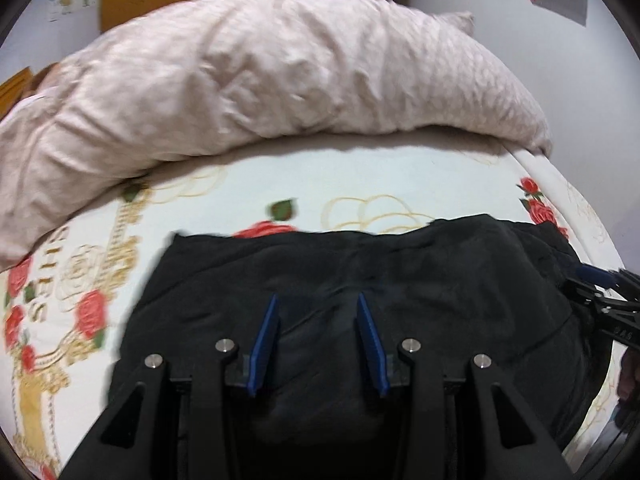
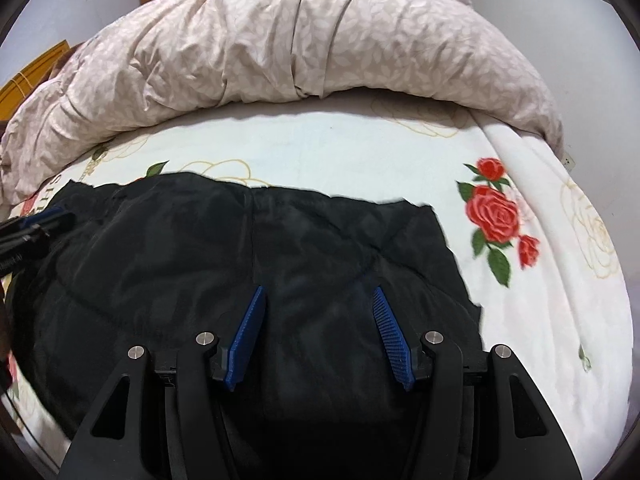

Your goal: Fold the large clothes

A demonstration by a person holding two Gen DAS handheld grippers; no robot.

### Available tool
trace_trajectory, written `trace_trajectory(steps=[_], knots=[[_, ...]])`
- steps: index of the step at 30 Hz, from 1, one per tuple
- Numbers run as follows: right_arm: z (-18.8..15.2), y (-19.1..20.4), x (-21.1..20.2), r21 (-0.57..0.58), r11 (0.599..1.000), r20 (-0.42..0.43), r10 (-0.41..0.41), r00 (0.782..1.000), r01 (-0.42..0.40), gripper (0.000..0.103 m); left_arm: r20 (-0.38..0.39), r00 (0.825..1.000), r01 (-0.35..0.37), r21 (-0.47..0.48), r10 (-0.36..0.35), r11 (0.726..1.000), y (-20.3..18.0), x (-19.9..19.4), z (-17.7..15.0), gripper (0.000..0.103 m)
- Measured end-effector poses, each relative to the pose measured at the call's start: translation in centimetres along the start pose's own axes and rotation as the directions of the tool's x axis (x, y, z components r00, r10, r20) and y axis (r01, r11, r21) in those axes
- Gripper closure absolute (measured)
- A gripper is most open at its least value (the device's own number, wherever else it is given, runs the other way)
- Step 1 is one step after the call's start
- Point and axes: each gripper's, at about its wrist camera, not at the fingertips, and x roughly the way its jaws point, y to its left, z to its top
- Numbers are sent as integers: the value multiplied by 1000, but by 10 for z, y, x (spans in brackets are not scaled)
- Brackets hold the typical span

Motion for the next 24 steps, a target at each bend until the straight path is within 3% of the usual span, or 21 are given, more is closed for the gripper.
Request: trace_trajectory(steps=[3, 5, 10, 13, 18, 21, 24], knots=[[-17, -18, -8, 29, 1000, -4, -9, 1000, 9, 47, -6, 998, -69, -32, 69, 997, 29, -4, -16, 59], [-26, -29, -4, 62, 998, -19, -6, 1000, 7, 47, -39, 997, -76, -78, 73, 994, 47, 7, -27, 58], [-26, -35, 9, 74, 997, -39, -6, 999, 9, 47, -40, 995, -89, -45, 87, 995, 40, 20, -28, 58], [-27, -40, -8, 87, 996, -23, 6, 1000, -4, 47, -22, 998, -53, -73, 52, 996, 47, 0, -30, 58], [-55, -60, -43, 125, 992, 8, 14, 1000, -15, 45, 18, 995, -99, -100, 101, 990, 75, -42, -56, 58], [-73, -74, -44, 167, 986, -5, 16, 1000, -15, 44, -21, 991, -135, -160, 133, 978, 101, -41, -77, 58], [-87, -87, -27, 234, 972, -47, 51, 998, -38, 38, -74, 993, -107, -226, 92, 968, 116, -22, -90, 54]])
